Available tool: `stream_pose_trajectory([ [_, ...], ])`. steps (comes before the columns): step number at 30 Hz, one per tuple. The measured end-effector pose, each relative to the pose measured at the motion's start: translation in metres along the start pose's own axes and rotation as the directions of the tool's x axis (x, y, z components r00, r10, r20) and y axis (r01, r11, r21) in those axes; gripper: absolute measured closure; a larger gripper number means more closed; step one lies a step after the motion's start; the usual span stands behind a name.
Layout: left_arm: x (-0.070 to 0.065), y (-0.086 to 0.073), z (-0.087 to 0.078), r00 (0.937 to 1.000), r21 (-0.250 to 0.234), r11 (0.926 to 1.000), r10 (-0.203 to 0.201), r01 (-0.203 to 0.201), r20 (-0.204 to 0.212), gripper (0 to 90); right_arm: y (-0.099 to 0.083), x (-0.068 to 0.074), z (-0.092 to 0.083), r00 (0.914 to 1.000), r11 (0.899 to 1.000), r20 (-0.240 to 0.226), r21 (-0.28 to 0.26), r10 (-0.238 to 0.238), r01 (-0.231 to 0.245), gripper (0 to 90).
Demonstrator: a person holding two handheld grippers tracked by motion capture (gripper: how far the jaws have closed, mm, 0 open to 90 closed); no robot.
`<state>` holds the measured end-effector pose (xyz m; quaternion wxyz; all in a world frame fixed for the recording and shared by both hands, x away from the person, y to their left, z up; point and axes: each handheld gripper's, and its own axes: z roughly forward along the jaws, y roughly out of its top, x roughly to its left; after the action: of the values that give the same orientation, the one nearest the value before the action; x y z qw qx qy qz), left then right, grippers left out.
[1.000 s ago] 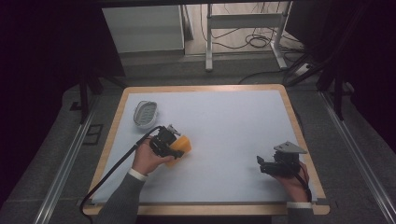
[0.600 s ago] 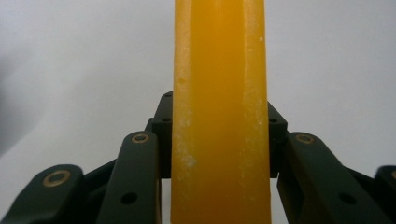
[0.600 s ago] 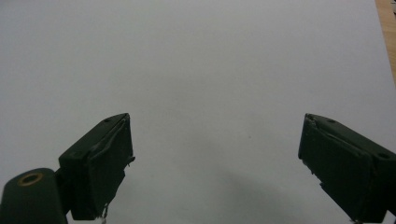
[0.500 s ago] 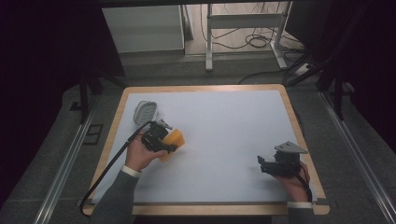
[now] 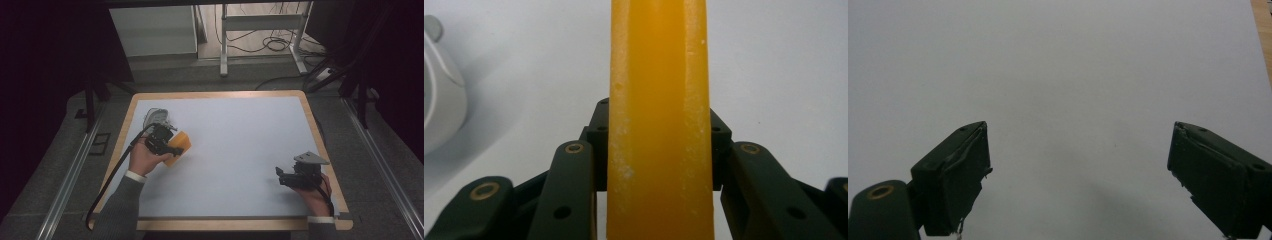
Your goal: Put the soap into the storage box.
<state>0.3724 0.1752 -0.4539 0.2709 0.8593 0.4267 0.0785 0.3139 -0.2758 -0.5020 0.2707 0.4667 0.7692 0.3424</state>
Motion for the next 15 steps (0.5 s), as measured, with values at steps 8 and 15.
stream_pose_trajectory([
  [8,0.013,0.002,-0.005,0.9996,-0.014,0.9996,-0.025,0.025,-0.013,60.7,0.000,0.000,0.000,1.0000,1.000,0.001,0.002,0.001,-0.001,10.0],
  [15,0.018,0.005,-0.005,0.9989,-0.019,0.9989,-0.042,0.042,-0.020,60.7,0.000,0.000,0.001,1.0000,1.000,0.002,0.004,0.001,-0.001,10.0],
])
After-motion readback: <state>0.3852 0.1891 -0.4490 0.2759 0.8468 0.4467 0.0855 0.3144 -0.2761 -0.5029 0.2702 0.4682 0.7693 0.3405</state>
